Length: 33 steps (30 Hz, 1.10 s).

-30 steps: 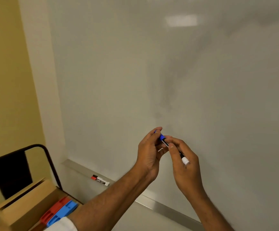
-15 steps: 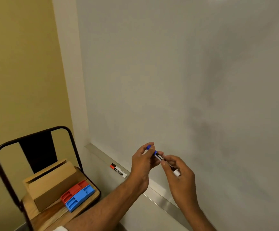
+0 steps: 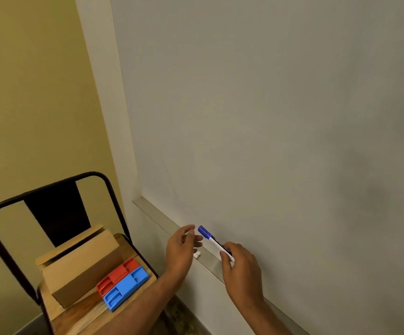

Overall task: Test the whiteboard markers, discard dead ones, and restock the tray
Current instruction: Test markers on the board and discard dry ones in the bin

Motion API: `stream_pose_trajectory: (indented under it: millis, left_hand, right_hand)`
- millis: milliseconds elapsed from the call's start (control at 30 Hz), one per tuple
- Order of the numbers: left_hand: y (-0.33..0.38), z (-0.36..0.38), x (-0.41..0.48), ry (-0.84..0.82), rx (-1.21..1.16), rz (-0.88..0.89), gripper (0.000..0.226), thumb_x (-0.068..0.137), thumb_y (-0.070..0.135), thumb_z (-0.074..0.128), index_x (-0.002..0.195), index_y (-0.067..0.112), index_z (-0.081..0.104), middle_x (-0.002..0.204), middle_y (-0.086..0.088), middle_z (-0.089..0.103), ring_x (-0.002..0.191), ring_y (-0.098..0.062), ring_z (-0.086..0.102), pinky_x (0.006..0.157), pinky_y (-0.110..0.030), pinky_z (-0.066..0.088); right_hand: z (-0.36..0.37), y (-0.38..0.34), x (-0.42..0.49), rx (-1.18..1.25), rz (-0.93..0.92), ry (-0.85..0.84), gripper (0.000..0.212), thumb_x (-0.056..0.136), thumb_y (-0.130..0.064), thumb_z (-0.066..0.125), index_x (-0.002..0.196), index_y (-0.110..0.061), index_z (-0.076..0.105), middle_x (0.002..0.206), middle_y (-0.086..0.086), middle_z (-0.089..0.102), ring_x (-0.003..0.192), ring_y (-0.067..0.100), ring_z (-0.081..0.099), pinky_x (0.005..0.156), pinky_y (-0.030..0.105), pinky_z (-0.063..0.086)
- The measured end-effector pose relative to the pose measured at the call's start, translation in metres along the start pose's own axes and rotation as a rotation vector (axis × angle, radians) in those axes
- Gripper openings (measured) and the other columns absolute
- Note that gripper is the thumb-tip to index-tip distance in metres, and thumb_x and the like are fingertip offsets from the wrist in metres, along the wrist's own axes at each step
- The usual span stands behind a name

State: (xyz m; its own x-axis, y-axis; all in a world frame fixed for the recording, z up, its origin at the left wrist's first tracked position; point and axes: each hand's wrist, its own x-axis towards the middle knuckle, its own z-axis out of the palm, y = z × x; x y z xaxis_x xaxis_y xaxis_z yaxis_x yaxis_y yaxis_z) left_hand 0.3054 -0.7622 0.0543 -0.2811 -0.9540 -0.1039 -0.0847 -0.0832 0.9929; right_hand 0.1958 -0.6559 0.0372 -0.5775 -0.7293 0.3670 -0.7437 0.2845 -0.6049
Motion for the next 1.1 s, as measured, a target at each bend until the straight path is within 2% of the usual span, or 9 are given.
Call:
stream_pose_trajectory:
  millis: [167,333,467,533,633,733,933,1033,1100]
  left_hand:
    - [-0.042,-0.043,0.065,0.018,0.319,0.081,0.032,0.108,0.022,0.045,0.135,0.014,0.059,0.125,-0.004,0.068,0.113,-0.014,0.063,0.102,-0.030,0.048]
    - [-0.086,-0.068,0.105,-0.137,0.627,0.180,0.040,0.108,0.026,0.041,0.147,0.019,0.046,0.131,-0.008,0.064,0.111,-0.016,0.064,0.090,-0.023,0.050]
    - [-0.122,-0.068,0.122,-0.313,0.890,0.257,0.053,0.110,0.035,0.030,0.161,0.026,0.019,0.168,0.005,0.011,0.156,-0.019,0.013,0.123,-0.032,0.011]
    - [-0.134,-0.066,0.127,-0.381,0.970,0.326,0.060,0.107,0.048,0.016,0.162,0.024,0.011,0.164,0.007,-0.004,0.157,-0.017,0.000,0.120,-0.027,-0.004]
    - [-0.143,-0.060,0.131,-0.477,1.053,0.369,0.095,0.081,0.070,-0.026,0.161,0.024,-0.001,0.163,0.005,-0.017,0.153,-0.016,-0.016,0.115,-0.025,-0.017]
    - [-0.147,-0.056,0.137,-0.544,1.107,0.349,0.107,0.064,0.069,-0.037,0.159,0.025,-0.013,0.160,0.004,-0.030,0.150,-0.016,-0.027,0.115,-0.026,-0.020]
    - [-0.161,-0.051,0.150,-0.539,1.140,0.373,0.087,0.082,0.058,-0.025,0.160,0.021,-0.011,0.163,0.001,-0.025,0.153,-0.017,-0.021,0.120,-0.029,-0.021]
    - [-0.161,-0.054,0.156,-0.595,1.232,0.392,0.063,0.107,0.041,0.001,0.157,0.014,0.029,0.164,-0.008,0.026,0.150,-0.022,0.029,0.123,-0.032,0.000]
    - [-0.163,-0.051,0.158,-0.658,1.251,0.349,0.057,0.108,0.038,0.012,0.153,0.014,0.038,0.159,-0.007,0.038,0.146,-0.022,0.038,0.119,-0.033,0.007]
  right_hand:
    - [0.064,0.002,0.035,0.013,0.126,-0.024,0.012,0.097,-0.022,0.061,0.108,-0.024,0.067,0.096,-0.010,0.068,0.083,0.013,0.061,0.070,0.025,0.053]
    - [0.126,0.012,0.060,-0.032,0.176,-0.089,0.015,0.100,-0.023,0.056,0.111,-0.024,0.065,0.100,-0.008,0.067,0.088,0.014,0.062,0.075,0.029,0.056]
    - [0.165,0.020,0.072,-0.081,0.209,-0.128,0.019,0.101,-0.024,0.053,0.114,-0.019,0.066,0.103,-0.005,0.069,0.090,0.015,0.064,0.076,0.030,0.056]
    - [0.178,0.025,0.075,-0.104,0.226,-0.141,0.018,0.101,-0.024,0.053,0.112,-0.019,0.067,0.102,-0.004,0.070,0.090,0.016,0.065,0.074,0.029,0.055]
    - [0.196,0.031,0.078,-0.119,0.240,-0.153,0.016,0.101,-0.024,0.054,0.108,-0.018,0.067,0.100,-0.003,0.071,0.089,0.016,0.067,0.073,0.030,0.057]
    - [0.209,0.035,0.078,-0.132,0.246,-0.181,0.018,0.102,-0.026,0.051,0.110,-0.019,0.066,0.103,-0.002,0.070,0.090,0.015,0.067,0.075,0.031,0.059]
    - [0.225,0.038,0.081,-0.215,0.178,-0.185,0.017,0.098,-0.022,0.058,0.109,-0.015,0.068,0.101,0.001,0.073,0.090,0.020,0.069,0.075,0.034,0.058]
    - [0.227,0.038,0.080,-0.269,0.152,-0.198,0.017,0.089,-0.017,0.071,0.107,-0.014,0.071,0.095,0.000,0.074,0.084,0.018,0.071,0.070,0.029,0.057]
    - [0.229,0.041,0.078,-0.291,0.126,-0.205,0.023,0.080,-0.014,0.081,0.102,-0.014,0.074,0.089,-0.001,0.075,0.077,0.016,0.072,0.064,0.024,0.056]
